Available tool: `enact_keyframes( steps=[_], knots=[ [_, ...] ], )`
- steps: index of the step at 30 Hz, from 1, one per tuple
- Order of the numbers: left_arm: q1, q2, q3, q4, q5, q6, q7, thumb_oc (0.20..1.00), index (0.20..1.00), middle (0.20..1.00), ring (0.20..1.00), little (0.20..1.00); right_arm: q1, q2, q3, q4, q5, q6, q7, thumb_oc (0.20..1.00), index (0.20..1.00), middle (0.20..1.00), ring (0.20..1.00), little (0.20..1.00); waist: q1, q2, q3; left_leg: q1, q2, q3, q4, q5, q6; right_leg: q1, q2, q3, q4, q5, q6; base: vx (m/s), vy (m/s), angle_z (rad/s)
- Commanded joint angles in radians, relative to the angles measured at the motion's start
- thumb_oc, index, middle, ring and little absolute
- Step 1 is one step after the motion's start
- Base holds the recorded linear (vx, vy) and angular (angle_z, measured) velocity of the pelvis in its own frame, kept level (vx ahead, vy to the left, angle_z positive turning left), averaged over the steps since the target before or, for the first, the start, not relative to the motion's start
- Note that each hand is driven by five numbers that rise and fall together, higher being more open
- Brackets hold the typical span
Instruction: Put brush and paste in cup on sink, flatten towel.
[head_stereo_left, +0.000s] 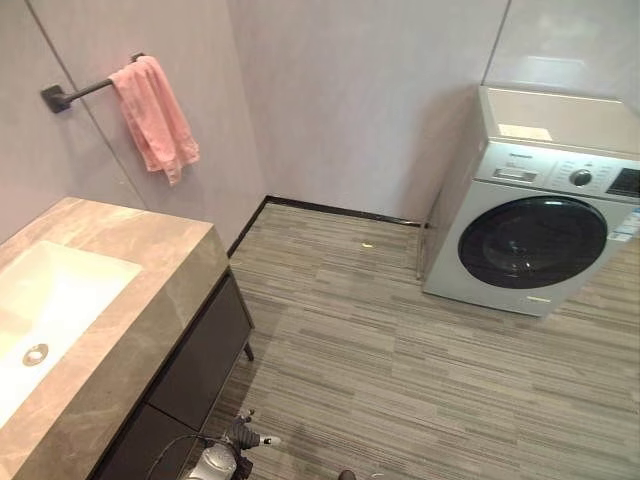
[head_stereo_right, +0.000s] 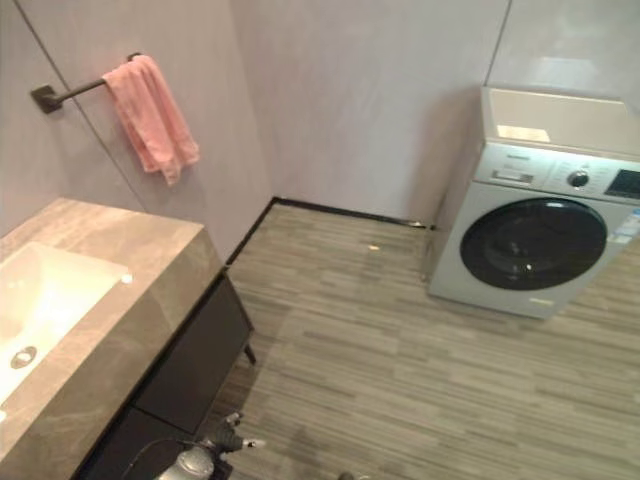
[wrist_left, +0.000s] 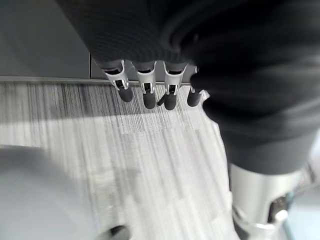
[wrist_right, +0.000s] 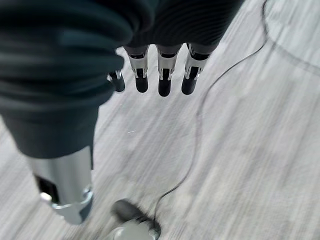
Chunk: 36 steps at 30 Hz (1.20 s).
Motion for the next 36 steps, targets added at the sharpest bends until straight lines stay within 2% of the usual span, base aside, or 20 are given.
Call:
enact_keyframes(
  steps=[1, 2, 3, 5, 8, 14, 15, 16, 17, 18, 19, 22, 25, 29, 32, 34, 35, 36],
  knots=[
    [-0.05, 0.028, 0.019, 0.006, -0.015, -0.017, 0.023, 1.0, 1.0, 1.0, 1.0, 1.0, -0.006, -0.026, -0.01, -0.011, 0.0, -0.015, -0.011, 1.0, 1.0, 1.0, 1.0, 1.0, 0.01, 0.023, 0.022, 0.01, -0.049, 0.133, -0.279, 0.105, 0.09, 0.031, -0.069, 0.048, 0.034, 0.049, 0.097, 0.21, 0.131, -0.47],
    [-0.048, 0.033, 0.018, 0.019, -0.006, -0.013, 0.031, 1.0, 1.0, 1.0, 1.0, 1.0, 0.002, -0.034, 0.006, -0.018, -0.025, -0.023, -0.019, 1.0, 1.0, 1.0, 1.0, 1.0, 0.015, 0.035, 0.02, 0.006, -0.043, 0.116, -0.352, 0.153, 0.078, 0.032, -0.064, 0.05, 0.045, 0.045, 0.099, 0.18, 0.13, -0.11],
    [-0.051, 0.03, 0.017, 0.039, -0.006, -0.015, 0.029, 1.0, 1.0, 1.0, 1.0, 1.0, -0.019, -0.03, 0.006, -0.018, -0.017, -0.021, -0.018, 1.0, 1.0, 1.0, 1.0, 1.0, 0.016, 0.031, 0.023, 0.032, -0.051, 0.102, -0.351, 0.135, 0.077, 0.044, -0.074, 0.06, 0.047, 0.038, 0.102, 0.15, 0.109, -0.19],
    [-0.054, 0.03, 0.014, 0.047, 0.0, -0.018, 0.027, 1.0, 1.0, 1.0, 1.0, 1.0, -0.019, -0.016, 0.011, -0.02, -0.014, -0.022, -0.017, 1.0, 1.0, 1.0, 1.0, 1.0, -0.002, 0.039, 0.009, 0.07, -0.054, 0.109, -0.4, 0.138, 0.082, 0.041, -0.071, 0.077, 0.051, 0.037, 0.106, 0.12, 0.107, -0.27],
    [-0.026, 0.04, 0.029, 0.048, 0.006, -0.027, 0.028, 1.0, 1.0, 1.0, 1.0, 1.0, -0.02, -0.003, 0.017, -0.037, -0.02, -0.026, -0.011, 1.0, 1.0, 1.0, 1.0, 1.0, -0.018, 0.046, -0.015, 0.143, -0.073, 0.141, -0.472, 0.129, 0.094, 0.04, -0.077, 0.114, 0.047, 0.043, 0.12, 0.14, 0.15, -0.42],
    [0.009, 0.087, -0.005, -0.046, 0.081, -0.063, 0.058, 1.0, 1.0, 1.0, 1.0, 1.0, -0.02, 0.019, 0.023, -0.099, 0.0, -0.053, -0.016, 1.0, 1.0, 1.0, 1.0, 1.0, -0.019, 0.036, 0.001, 0.152, -0.092, 0.169, -0.447, 0.093, 0.117, 0.02, -0.094, 0.14, 0.097, 0.028, 0.133, 0.04, 0.095, -0.28],
    [0.014, 0.097, -0.009, -0.075, 0.083, -0.064, 0.058, 1.0, 1.0, 1.0, 1.0, 1.0, -0.023, 0.019, 0.01, -0.126, 0.038, -0.067, -0.017, 1.0, 1.0, 1.0, 1.0, 1.0, -0.022, 0.036, 0.013, 0.146, -0.094, 0.168, -0.435, 0.084, 0.123, 0.004, -0.095, 0.143, 0.126, 0.022, 0.135, -0.09, 0.094, -0.12],
    [0.021, 0.122, 0.006, -0.138, 0.055, -0.072, 0.066, 1.0, 1.0, 1.0, 1.0, 1.0, -0.028, 0.019, -0.009, -0.19, 0.116, -0.085, -0.014, 1.0, 1.0, 1.0, 1.0, 1.0, -0.028, 0.034, 0.042, 0.122, -0.094, 0.17, -0.38, 0.06, 0.135, -0.051, -0.1, 0.142, 0.229, -0.002, 0.135, -0.14, 0.122, -0.07],
    [0.018, 0.134, 0.013, -0.164, 0.04, -0.08, 0.074, 1.0, 1.0, 1.0, 1.0, 1.0, -0.035, 0.019, -0.017, -0.227, 0.152, -0.097, -0.014, 1.0, 1.0, 1.0, 1.0, 1.0, -0.03, 0.031, 0.063, 0.107, -0.096, 0.171, -0.337, 0.044, 0.141, -0.078, -0.103, 0.14, 0.282, -0.013, 0.133, -0.12, 0.096, -0.04],
    [0.017, 0.135, 0.014, -0.165, 0.04, -0.08, 0.074, 1.0, 1.0, 1.0, 1.0, 1.0, -0.036, 0.02, -0.017, -0.227, 0.153, -0.097, -0.014, 1.0, 1.0, 1.0, 1.0, 1.0, -0.03, 0.03, 0.062, 0.102, -0.096, 0.171, -0.331, 0.041, 0.141, -0.083, -0.104, 0.141, 0.289, -0.017, 0.133, -0.16, 0.07, -0.03],
    [0.019, 0.161, 0.023, -0.239, 0.019, -0.093, 0.09, 1.0, 1.0, 1.0, 1.0, 1.0, -0.041, 0.012, -0.027, -0.359, 0.205, -0.122, -0.026, 1.0, 1.0, 1.0, 1.0, 1.0, -0.035, 0.026, 0.103, 0.064, -0.097, 0.17, -0.239, 0.006, 0.151, -0.133, -0.111, 0.137, 0.389, -0.042, 0.122, -0.11, 0.041, 0.03],
    [0.01, 0.171, 0.031, -0.254, 0.006, -0.108, 0.105, 1.0, 1.0, 1.0, 1.0, 1.0, -0.033, 0.004, -0.031, -0.464, 0.233, -0.141, -0.034, 1.0, 1.0, 1.0, 1.0, 1.0, -0.04, 0.015, 0.119, 0.028, -0.094, 0.174, -0.154, -0.035, 0.158, -0.158, -0.116, 0.139, 0.451, -0.077, 0.107, -0.04, 0.018, 0.02],
    [0.007, 0.158, 0.045, -0.225, -0.008, -0.115, 0.128, 1.0, 1.0, 1.0, 1.0, 1.0, -0.028, 0.011, -0.031, -0.488, 0.268, -0.161, -0.039, 1.0, 1.0, 1.0, 1.0, 1.0, -0.037, 0.004, 0.109, 0.023, -0.091, 0.18, -0.102, -0.07, 0.164, -0.157, -0.111, 0.135, 0.481, -0.099, 0.095, 0.07, -0.014, 0.0],
    [0.028, 0.132, 0.041, -0.207, -0.031, -0.125, 0.122, 1.0, 1.0, 1.0, 1.0, 1.0, -0.017, 0.018, -0.013, -0.469, 0.255, -0.162, -0.035, 1.0, 1.0, 1.0, 1.0, 1.0, -0.035, 0.003, 0.073, 0.052, -0.095, 0.182, -0.138, -0.062, 0.165, -0.11, -0.099, 0.137, 0.401, -0.069, 0.106, 0.09, -0.001, -0.14],
    [0.043, 0.124, 0.027, -0.205, -0.022, -0.129, 0.111, 1.0, 1.0, 1.0, 1.0, 1.0, -0.002, 0.016, -0.014, -0.462, 0.247, -0.161, -0.035, 1.0, 1.0, 1.0, 1.0, 1.0, -0.037, 0.006, 0.049, 0.089, -0.113, 0.176, -0.204, -0.044, 0.169, -0.077, -0.103, 0.148, 0.333, -0.024, 0.123, 0.1, 0.049, -0.06],
    [0.047, 0.123, 0.026, -0.206, -0.022, -0.128, 0.108, 1.0, 1.0, 1.0, 1.0, 1.0, 0.006, 0.016, -0.018, -0.466, 0.247, -0.16, -0.034, 1.0, 1.0, 1.0, 1.0, 1.0, -0.037, 0.008, 0.045, 0.104, -0.121, 0.173, -0.23, -0.036, 0.171, -0.071, -0.106, 0.149, 0.328, -0.005, 0.129, 0.08, 0.09, -0.04],
    [0.05, 0.124, 0.026, -0.209, -0.019, -0.131, 0.107, 1.0, 1.0, 1.0, 1.0, 1.0, 0.013, 0.014, -0.025, -0.486, 0.241, -0.159, -0.038, 1.0, 1.0, 1.0, 1.0, 1.0, -0.047, 0.011, 0.051, 0.149, -0.142, 0.179, -0.297, -0.017, 0.185, -0.111, -0.115, 0.173, 0.41, 0.116, 0.154, 0.05, 0.154, 0.02],
    [0.05, 0.128, 0.027, -0.212, -0.018, -0.133, 0.109, 1.0, 1.0, 1.0, 1.0, 1.0, 0.012, 0.014, -0.025, -0.492, 0.239, -0.159, -0.04, 1.0, 1.0, 1.0, 1.0, 1.0, -0.049, 0.014, 0.06, 0.164, -0.143, 0.185, -0.314, -0.009, 0.188, -0.132, -0.116, 0.183, 0.441, 0.143, 0.158, 0.04, 0.155, -0.1]
  ],
)
